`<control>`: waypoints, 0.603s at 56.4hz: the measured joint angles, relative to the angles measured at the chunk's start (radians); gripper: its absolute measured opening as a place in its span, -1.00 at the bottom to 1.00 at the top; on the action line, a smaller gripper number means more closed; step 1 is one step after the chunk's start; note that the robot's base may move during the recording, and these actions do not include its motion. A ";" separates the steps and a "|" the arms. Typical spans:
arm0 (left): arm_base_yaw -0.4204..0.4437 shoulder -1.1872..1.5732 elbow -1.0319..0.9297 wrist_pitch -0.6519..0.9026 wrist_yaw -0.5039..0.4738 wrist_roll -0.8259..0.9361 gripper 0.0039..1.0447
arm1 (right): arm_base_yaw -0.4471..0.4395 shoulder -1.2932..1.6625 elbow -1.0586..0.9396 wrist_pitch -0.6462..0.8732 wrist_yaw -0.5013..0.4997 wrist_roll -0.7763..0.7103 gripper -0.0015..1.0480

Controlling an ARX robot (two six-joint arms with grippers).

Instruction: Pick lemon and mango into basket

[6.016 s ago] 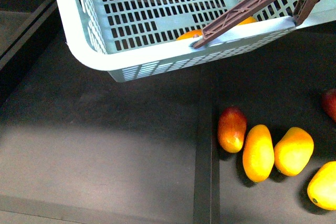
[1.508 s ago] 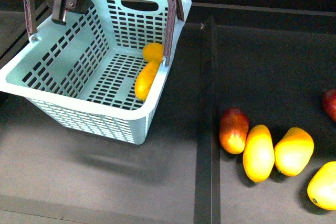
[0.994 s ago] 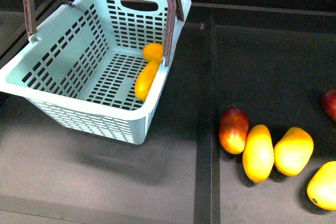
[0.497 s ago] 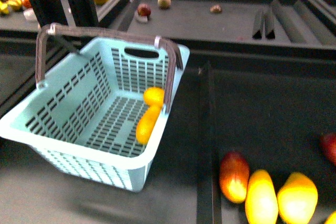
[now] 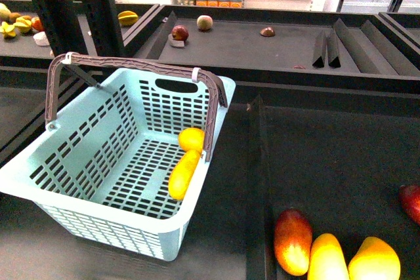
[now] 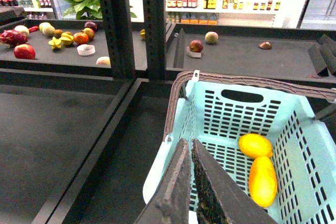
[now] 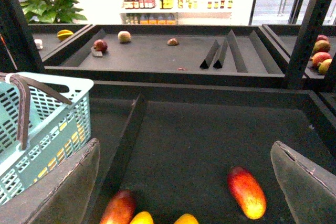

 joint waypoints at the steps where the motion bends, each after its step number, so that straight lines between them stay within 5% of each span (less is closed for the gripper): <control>1: 0.000 -0.016 -0.003 -0.012 0.000 0.000 -0.95 | 0.000 0.000 0.000 0.000 0.000 0.000 0.83; 34: 0.000 -0.520 -0.037 -0.454 -0.001 0.000 -0.95 | 0.000 0.000 0.000 0.000 0.000 0.000 0.83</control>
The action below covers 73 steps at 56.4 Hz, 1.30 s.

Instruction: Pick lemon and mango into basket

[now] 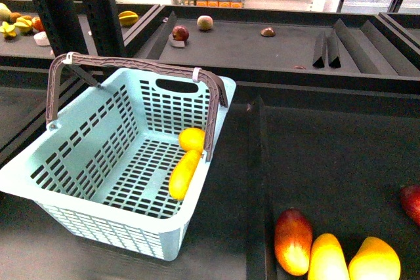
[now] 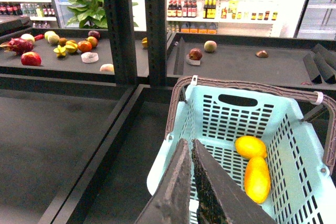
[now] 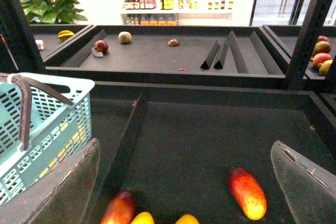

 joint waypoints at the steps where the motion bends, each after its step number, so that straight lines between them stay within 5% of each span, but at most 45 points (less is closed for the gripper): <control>1: 0.000 -0.010 0.000 -0.010 0.000 0.000 -0.95 | 0.000 0.000 0.000 0.000 0.000 0.000 0.83; 37: 0.000 -0.264 0.000 -0.260 0.000 0.000 -0.95 | 0.000 0.000 0.000 0.000 0.000 0.000 0.83; 43: 0.000 -0.408 0.000 -0.425 0.000 0.000 -0.95 | 0.000 0.000 0.000 0.000 0.000 0.000 0.83; 73: 0.000 -0.435 0.000 -0.436 0.000 0.000 -0.95 | 0.000 0.000 0.000 0.000 0.000 0.000 0.83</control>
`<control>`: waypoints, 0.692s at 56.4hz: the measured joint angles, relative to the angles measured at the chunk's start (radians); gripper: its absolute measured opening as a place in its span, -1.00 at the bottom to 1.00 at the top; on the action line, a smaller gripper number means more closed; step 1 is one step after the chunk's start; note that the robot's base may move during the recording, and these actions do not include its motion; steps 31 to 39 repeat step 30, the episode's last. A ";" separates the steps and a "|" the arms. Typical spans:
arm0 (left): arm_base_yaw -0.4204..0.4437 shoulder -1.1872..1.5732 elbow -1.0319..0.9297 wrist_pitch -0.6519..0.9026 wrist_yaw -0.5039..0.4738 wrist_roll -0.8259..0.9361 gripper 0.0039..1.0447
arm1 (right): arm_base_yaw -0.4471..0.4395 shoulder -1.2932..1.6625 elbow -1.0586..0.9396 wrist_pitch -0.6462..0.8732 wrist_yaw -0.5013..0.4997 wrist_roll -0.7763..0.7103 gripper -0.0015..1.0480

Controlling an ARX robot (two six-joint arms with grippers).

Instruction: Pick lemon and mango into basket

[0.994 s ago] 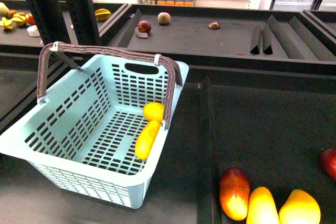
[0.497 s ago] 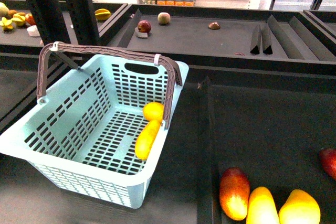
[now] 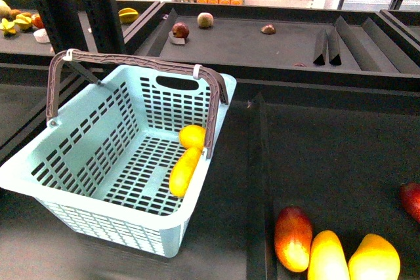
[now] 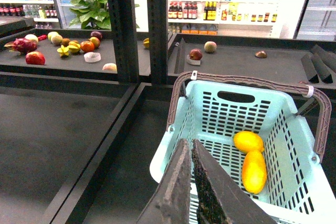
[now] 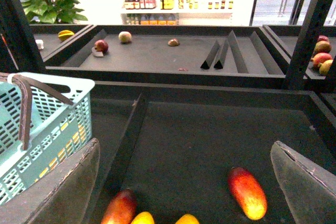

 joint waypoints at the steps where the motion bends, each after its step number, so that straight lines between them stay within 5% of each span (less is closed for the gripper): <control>1: 0.000 0.000 0.000 0.000 0.000 0.000 -0.95 | 0.000 0.000 0.000 0.000 0.000 0.000 0.83; 4: 0.000 0.000 0.000 0.000 0.000 0.000 -0.94 | 0.000 0.000 0.000 0.000 0.000 0.000 0.83; 12: 0.000 0.000 0.000 0.000 0.000 0.000 -0.45 | 0.000 0.000 0.000 0.000 0.000 0.000 0.83; 27: 0.000 0.000 0.000 0.000 0.000 0.000 0.89 | 0.000 0.000 0.000 0.000 0.000 0.000 0.83; 39: 0.000 0.000 0.000 0.000 0.000 0.002 0.87 | 0.000 0.000 0.000 0.000 0.000 0.000 0.83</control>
